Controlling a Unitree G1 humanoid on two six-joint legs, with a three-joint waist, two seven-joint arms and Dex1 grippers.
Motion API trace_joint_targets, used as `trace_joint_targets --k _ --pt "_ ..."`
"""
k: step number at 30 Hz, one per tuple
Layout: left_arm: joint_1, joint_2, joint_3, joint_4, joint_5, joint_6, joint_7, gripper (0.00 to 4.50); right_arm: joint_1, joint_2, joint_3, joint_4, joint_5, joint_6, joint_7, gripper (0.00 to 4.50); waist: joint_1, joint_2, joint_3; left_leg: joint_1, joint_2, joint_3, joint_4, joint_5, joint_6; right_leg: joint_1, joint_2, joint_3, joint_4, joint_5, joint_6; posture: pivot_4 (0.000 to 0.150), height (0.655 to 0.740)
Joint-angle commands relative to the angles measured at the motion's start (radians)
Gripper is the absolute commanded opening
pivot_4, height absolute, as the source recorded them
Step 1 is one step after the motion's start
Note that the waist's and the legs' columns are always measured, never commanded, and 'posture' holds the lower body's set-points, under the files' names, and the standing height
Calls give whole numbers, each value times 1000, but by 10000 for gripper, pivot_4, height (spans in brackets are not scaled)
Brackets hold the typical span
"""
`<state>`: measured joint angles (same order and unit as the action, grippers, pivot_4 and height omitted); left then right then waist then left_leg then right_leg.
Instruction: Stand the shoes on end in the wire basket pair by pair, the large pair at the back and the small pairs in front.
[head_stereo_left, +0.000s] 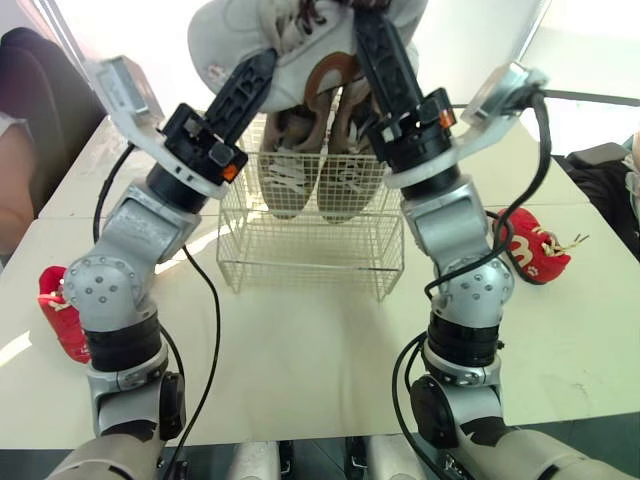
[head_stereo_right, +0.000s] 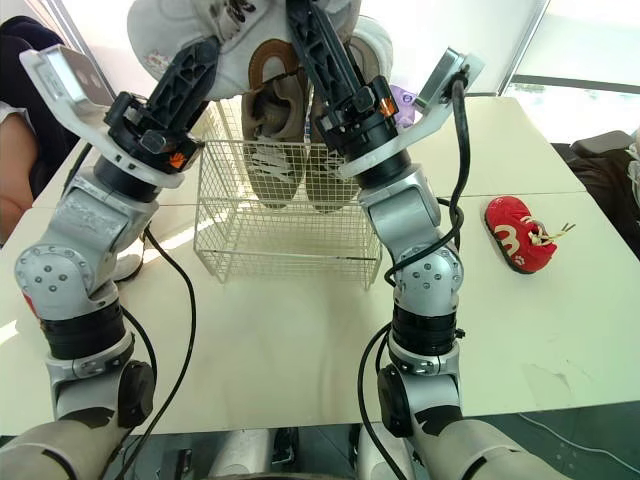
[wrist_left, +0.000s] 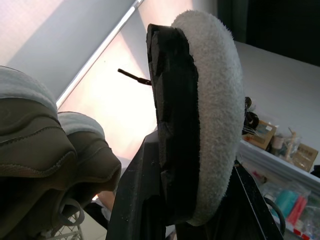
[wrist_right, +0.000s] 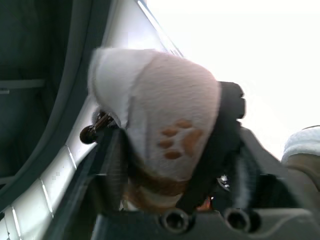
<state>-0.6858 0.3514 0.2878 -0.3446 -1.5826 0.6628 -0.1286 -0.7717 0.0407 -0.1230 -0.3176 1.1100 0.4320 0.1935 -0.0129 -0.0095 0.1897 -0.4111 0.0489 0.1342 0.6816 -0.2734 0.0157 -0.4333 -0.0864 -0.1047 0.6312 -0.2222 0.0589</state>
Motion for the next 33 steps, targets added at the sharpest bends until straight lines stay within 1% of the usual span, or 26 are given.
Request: trace_joint_targets --k 1,3,4,5,6,7,9,10,12,13,14,17,20,21,23,28,33 --pt "-1 25 6 -24 -8 1 -15 4818 -47 3 1 -42 15 -15 11 8748 -1 0 0 0 0 0 0 0 0 0 0 0 0 0 0 1500 7400" --pt "12 66 0 -20 4 32 -28 13374 -75 -22 -16 -43 27 -6 12 8340 -1 0 0 0 0 0 0 0 0 0 0 0 0 0 0 1500 7400" --pt "17 81 -2 -19 10 40 -32 15626 -84 -31 -22 -42 29 -3 13 8340 -1 0 0 0 0 0 0 0 0 0 0 0 0 0 0 1500 7400" --pt "26 109 -5 -23 15 56 -41 20603 -101 -58 -32 -37 31 4 27 8340 -2 0 0 0 0 0 0 0 0 0 0 0 0 0 0 1500 7400" --pt "49 168 -6 -41 20 96 -69 24826 -125 -124 -50 -22 27 22 71 8340 -2 0 0 0 0 0 0 0 0 0 0 0 0 0 0 1500 7400" --pt "82 239 -5 -66 32 142 -109 24826 -150 -216 -77 6 20 47 139 8340 -3 0 0 0 0 0 0 0 0 0 0 0 0 0 0 1500 7400" --pt "133 341 -3 -98 47 196 -168 24826 -180 -358 -105 60 7 79 255 8340 -3 1 1 -1 0 1 -1 -1 2 -1 0 0 -1 0 0 1500 7400" --pt "166 396 12 -111 44 222 -199 24826 -197 -459 -111 120 -24 90 357 8340 2 1 1 -1 0 1 -1 -1 2 -1 -1 0 -1 0 0 1500 7400" --pt "241 525 63 -131 47 281 -292 24826 -240 -667 -72 272 -147 70 614 8340 2 0 1 -1 -1 0 -1 -4 7 -1 -1 -1 -2 -1 0 1500 7400" --pt "266 576 81 -136 63 297 -331 24826 -263 -737 -43 335 -201 49 715 8340 1 0 1 -1 -1 1 -2 -5 8 -1 -1 -1 -3 -1 0 1500 7400" --pt "281 624 87 -140 106 300 -367 24826 -287 -778 -12 392 -248 27 792 8340 -1 1 2 -1 0 1 -2 -5 8 -2 -1 0 -3 -2 -2 1500 7400" --pt "287 689 77 -161 213 267 -412 24826 -336 -813 51 495 -347 -29 936 8340 -5 2 2 -1 0 2 -4 -5 8 -3 -1 0 -3 -3 -3 1500 7400" --pt "267 703 48 -218 277 252 -403 24826 -348 -811 102 565 -456 -107 1041 8340 -6 2 2 -1 1 3 -6 -4 5 -6 -1 0 -2 -2 -3 1500 7400" --pt "273 702 44 -238 275 257 -404 24826 -349 -806 108 582 -477 -122 1059 8340 -4 2 2 -1 1 3 -6 -3 4 -6 -1 0 -2 -1 -2 1500 7400" --pt "292 695 41 -270 272 262 -400 24826 -343 -790 117 606 -509 -142 1078 8340 -3 2 2 -2 0 3 -8 1 -3 -8 -1 0 -2 -1 -2 1500 7400" --pt "314 671 44 -273 279 256 -371 24826 -295 -733 162 671 -636 -279 1112 8340 -1 2 2 -5 0 3 -7 1 -3 -10 -1 0 -2 -1 -2 1500 7400" --pt "324 667 38 -271 290 263 -372 24826 -285 -696 174 731 -679 -311 1167 8340 0 2 2 -7 0 2 -5 1 -3 -10 -1 -1 -1 -1 -2 1500 7400"
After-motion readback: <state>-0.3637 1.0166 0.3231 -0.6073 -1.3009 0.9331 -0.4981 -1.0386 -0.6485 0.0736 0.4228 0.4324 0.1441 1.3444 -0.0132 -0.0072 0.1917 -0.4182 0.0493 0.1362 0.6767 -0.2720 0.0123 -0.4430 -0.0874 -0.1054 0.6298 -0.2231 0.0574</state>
